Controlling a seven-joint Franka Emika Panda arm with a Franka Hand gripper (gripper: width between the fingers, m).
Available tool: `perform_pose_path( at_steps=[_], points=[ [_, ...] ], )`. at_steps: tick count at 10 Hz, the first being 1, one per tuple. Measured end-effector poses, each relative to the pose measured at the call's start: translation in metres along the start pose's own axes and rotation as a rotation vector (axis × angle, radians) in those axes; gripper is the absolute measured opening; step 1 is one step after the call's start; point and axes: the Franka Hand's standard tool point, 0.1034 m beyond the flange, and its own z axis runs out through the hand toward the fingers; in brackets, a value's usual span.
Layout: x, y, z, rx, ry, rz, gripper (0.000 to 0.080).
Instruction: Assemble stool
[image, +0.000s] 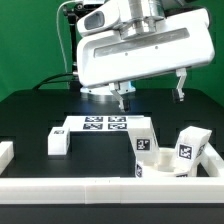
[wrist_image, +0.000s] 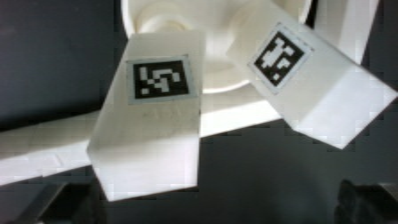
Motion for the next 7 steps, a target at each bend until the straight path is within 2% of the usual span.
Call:
perform_pose_path(
  at_steps=[3, 4, 6, 7],
  points=[
    [-0.002, -0.003, -0.002, 0.036, -0.182, 0.005, 0.0649],
    [0.0, -0.003, -0.002, 0.032, -0.176, -0.015, 0.0649],
    [0.007, -0.006, -0.004, -0.011, -0.16, -0.201, 0.0649],
    [0.008, -0.007, -0.004, -0.017, -0.16, -0.265, 0.0649]
  ],
)
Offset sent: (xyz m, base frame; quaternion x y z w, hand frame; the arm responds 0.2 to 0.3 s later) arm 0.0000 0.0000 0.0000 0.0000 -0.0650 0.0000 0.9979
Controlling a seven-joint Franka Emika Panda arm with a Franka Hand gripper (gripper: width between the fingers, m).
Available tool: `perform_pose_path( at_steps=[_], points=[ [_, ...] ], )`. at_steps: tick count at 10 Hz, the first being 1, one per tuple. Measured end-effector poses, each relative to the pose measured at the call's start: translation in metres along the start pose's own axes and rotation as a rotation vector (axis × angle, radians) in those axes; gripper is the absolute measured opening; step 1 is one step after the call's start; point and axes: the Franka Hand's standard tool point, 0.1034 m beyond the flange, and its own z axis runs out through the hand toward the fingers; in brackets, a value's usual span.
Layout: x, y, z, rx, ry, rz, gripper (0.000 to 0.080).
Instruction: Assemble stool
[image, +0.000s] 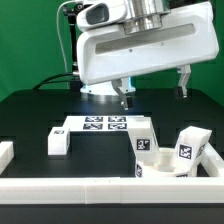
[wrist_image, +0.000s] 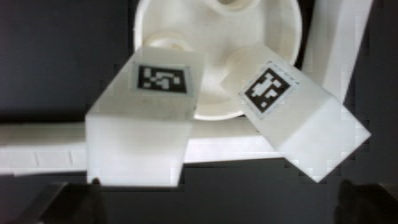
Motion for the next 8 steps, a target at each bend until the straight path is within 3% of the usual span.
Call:
perform_pose_path(
  at_steps=[2, 6, 8],
  points=[
    [0.002, 0.0017, -0.0002, -0.022, 0.01, -0.161, 0.0649],
    [0.0014, 0.0052, 0.0003, -0.027, 0.004, -0.416, 0.0649],
    [0.0022, 0.0067, 0.0004, -0.054, -0.017, -0.681, 0.0649]
  ],
)
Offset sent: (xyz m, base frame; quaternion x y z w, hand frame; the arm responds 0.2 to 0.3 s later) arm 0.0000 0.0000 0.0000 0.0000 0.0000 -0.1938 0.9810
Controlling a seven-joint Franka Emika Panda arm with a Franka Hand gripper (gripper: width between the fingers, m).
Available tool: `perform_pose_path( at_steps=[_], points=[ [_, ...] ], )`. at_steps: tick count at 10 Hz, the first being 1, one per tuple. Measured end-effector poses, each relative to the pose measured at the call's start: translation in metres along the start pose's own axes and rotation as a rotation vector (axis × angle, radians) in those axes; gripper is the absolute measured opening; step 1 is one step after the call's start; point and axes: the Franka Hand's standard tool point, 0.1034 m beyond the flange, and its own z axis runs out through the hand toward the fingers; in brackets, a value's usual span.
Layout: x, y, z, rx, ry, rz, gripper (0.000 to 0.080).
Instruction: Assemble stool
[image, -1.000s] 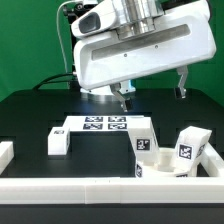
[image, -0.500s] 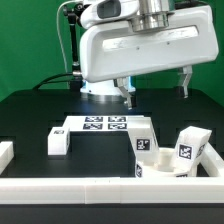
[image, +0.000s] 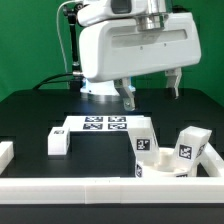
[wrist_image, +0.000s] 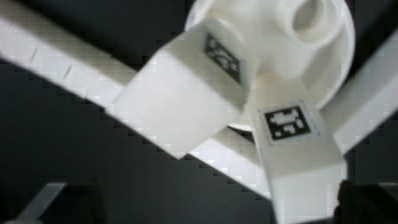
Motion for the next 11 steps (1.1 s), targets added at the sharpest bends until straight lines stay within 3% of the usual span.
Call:
perform_pose_path(
  at_steps=[6, 11],
  points=[
    [-0.004, 0.005, 0.003, -0.014, -0.04, -0.419, 0.0649],
    [-0.009, -0.004, 0.03, 0.013, -0.079, -0.506, 0.0649]
  ],
)
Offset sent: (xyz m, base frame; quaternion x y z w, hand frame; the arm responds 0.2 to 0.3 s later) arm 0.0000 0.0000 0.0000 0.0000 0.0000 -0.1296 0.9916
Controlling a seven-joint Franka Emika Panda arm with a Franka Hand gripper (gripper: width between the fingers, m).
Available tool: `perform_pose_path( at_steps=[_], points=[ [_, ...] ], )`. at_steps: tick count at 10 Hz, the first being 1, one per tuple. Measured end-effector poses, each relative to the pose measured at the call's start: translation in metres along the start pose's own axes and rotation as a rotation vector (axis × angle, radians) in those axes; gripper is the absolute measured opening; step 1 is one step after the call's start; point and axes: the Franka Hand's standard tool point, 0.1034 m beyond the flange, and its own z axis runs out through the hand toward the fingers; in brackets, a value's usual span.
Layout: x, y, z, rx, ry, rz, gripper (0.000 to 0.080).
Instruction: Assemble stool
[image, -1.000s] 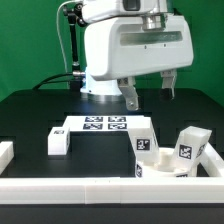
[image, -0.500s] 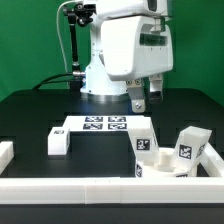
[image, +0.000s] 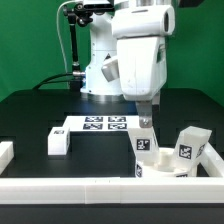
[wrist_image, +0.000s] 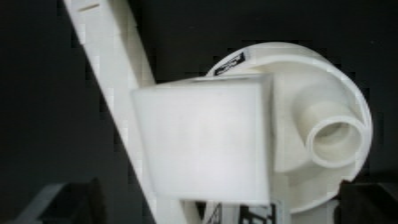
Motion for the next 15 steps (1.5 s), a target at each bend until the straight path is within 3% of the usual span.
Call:
perform_pose_path(
  at_steps=[3, 6, 7, 8, 9, 13, 15],
  points=[
    [-0.003, -0.002, 0.011, 0.013, -0.005, -0.013, 0.0649],
    [-0.01, 0.0, 0.011, 0.014, -0.007, -0.002, 0.0646],
    [-0.012, 0.0, 0.011, 0.014, -0.007, 0.004, 0.0493],
    [-0.012, 0.0, 0.011, 0.015, -0.007, 0.005, 0.0493],
    [-0.012, 0.0, 0.011, 0.014, -0.007, 0.005, 0.0357],
    [-0.012, 0.001, 0.011, 0.013, -0.007, 0.04, 0.0357],
    [-0.012, 0.0, 0.011, 0.014, -0.007, 0.211, 0.0357]
  ],
)
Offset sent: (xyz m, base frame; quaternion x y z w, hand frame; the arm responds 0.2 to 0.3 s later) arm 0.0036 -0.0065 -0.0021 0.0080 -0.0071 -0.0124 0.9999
